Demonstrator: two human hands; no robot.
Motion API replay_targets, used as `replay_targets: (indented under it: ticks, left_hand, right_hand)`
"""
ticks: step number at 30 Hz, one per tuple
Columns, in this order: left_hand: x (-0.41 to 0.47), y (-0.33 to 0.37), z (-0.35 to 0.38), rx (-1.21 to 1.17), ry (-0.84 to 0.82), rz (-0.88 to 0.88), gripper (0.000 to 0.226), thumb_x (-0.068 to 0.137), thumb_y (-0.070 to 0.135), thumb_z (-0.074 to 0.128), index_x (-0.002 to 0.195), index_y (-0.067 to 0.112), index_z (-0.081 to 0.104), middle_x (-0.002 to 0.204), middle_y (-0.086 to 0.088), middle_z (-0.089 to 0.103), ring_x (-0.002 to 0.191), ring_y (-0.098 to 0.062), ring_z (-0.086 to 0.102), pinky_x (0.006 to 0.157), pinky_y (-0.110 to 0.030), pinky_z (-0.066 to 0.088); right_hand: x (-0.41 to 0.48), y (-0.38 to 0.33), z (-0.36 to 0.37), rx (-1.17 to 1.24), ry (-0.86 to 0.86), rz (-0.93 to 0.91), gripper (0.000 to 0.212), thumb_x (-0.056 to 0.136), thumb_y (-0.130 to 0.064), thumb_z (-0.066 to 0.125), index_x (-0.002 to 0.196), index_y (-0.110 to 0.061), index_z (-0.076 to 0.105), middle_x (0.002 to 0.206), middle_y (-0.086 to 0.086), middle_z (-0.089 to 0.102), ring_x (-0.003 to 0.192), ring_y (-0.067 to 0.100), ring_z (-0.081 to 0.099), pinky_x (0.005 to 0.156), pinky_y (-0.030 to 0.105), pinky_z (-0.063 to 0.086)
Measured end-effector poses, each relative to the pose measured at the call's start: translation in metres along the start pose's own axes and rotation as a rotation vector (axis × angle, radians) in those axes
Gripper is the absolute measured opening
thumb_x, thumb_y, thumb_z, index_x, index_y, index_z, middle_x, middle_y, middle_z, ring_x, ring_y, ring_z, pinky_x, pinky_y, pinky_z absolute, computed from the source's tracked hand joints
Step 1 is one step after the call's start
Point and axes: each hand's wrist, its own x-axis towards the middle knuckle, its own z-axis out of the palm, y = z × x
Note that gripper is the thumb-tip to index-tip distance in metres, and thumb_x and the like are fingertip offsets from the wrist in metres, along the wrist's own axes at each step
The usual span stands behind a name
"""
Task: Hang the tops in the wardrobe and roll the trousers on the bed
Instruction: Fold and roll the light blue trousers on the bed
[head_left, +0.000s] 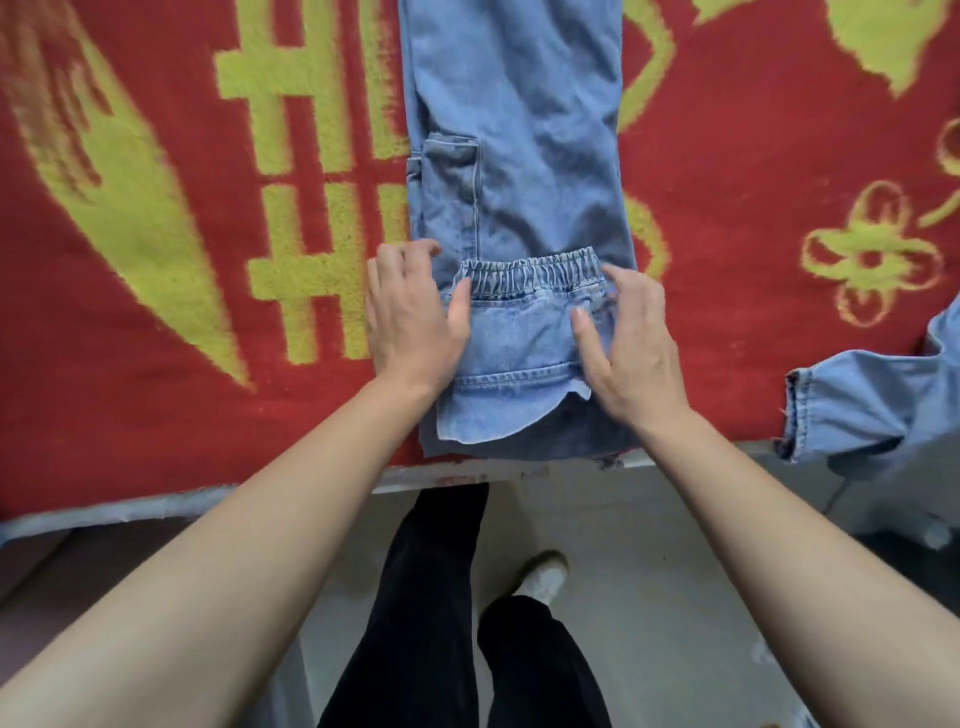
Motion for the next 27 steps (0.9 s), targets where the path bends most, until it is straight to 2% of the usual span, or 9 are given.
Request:
replay_targets:
  ticks: [2,4,7,9,13,16,19,23,27]
  left_hand:
    - [-0.021,0.0,-0.012,-0.072,0.172,0.33,0.019,0.091,0.019,0.059,0.105,0.006,0.062,0.106,-0.015,0.055,0.099,-0.033,0.051,0.085,-0.044,0.044]
    - [-0.047,-0.006,-0.015,-0.125,0.105,0.528,0.022,0.093,0.024,0.056,0.104,0.006,0.065,0.107,-0.015,0.058,0.101,-0.033,0.052,0.087,-0.046,0.043]
    - [-0.082,-0.021,-0.007,0.207,-0.29,0.639,0.074,0.087,0.066,0.051,0.136,0.01,0.054,0.142,-0.02,0.047,0.133,-0.038,0.041,0.108,-0.052,0.032]
    - [-0.09,-0.033,0.006,0.576,-0.562,0.61,0.109,0.077,0.078,0.05,0.156,0.013,0.016,0.162,-0.019,0.012,0.148,-0.041,0.01,0.117,-0.058,0.012]
    - [-0.091,-0.031,0.026,0.715,-0.53,0.596,0.092,0.089,0.028,0.059,0.156,0.011,-0.003,0.163,-0.018,0.001,0.148,-0.044,0.003,0.118,-0.06,0.006]
    - [-0.087,-0.027,0.021,0.657,-0.568,0.577,0.083,0.089,0.017,0.056,0.156,0.011,0.008,0.163,-0.016,0.008,0.148,-0.04,0.009,0.12,-0.051,0.012]
    - [-0.088,-0.02,0.001,0.488,-0.631,0.503,0.076,0.086,0.009,0.058,0.153,0.015,0.022,0.162,-0.01,0.019,0.147,-0.031,0.019,0.117,-0.037,0.021]
    - [-0.101,-0.004,-0.037,0.253,-0.674,0.344,0.067,0.077,0.009,0.06,0.139,0.026,0.042,0.138,-0.005,0.052,0.124,-0.032,0.051,0.092,-0.036,0.043]
    - [-0.132,0.0,-0.068,0.2,-0.836,0.258,0.065,0.076,0.012,0.055,0.136,0.033,0.041,0.122,-0.01,0.064,0.108,-0.037,0.06,0.076,-0.032,0.041]
  right_hand:
    - [-0.028,0.006,-0.008,-0.077,0.015,-0.222,0.05,0.094,-0.028,0.055,0.138,-0.006,0.049,0.148,0.02,0.038,0.129,0.031,0.047,0.105,0.042,0.042]
    - [-0.051,0.014,-0.013,-0.142,-0.042,-0.356,0.057,0.088,-0.026,0.059,0.14,-0.004,0.051,0.153,0.025,0.032,0.139,0.036,0.039,0.112,0.046,0.036]
    - [-0.08,0.02,-0.009,-0.341,-0.319,-0.438,0.083,0.081,-0.042,0.062,0.153,-0.01,0.034,0.161,0.025,0.014,0.15,0.04,0.017,0.118,0.054,0.023]
    - [-0.087,0.021,0.0,-0.541,-0.462,-0.373,0.104,0.074,-0.051,0.065,0.159,-0.017,0.016,0.164,0.02,-0.003,0.152,0.039,0.001,0.119,0.056,0.017]
    - [-0.076,0.016,0.021,-0.7,-0.478,-0.272,0.102,0.083,-0.021,0.067,0.159,-0.021,-0.002,0.164,0.016,-0.016,0.151,0.042,-0.001,0.119,0.054,0.018]
    - [-0.068,0.012,0.019,-0.652,-0.464,-0.283,0.078,0.094,-0.005,0.047,0.159,-0.021,0.006,0.165,0.016,-0.003,0.148,0.04,0.017,0.112,0.048,0.032]
    - [-0.069,0.002,0.002,-0.589,-0.504,-0.28,0.081,0.088,-0.008,0.058,0.157,-0.024,0.019,0.165,0.011,0.01,0.142,0.031,0.031,0.103,0.042,0.044]
    - [-0.077,-0.023,-0.036,-0.468,-0.541,-0.242,0.074,0.077,-0.016,0.065,0.146,-0.027,0.042,0.158,-0.001,0.035,0.127,0.026,0.053,0.092,0.041,0.052]
    - [-0.104,-0.043,-0.072,-0.485,-0.63,-0.194,0.062,0.076,-0.022,0.059,0.137,-0.033,0.05,0.135,-0.004,0.06,0.114,0.024,0.062,0.08,0.03,0.046]
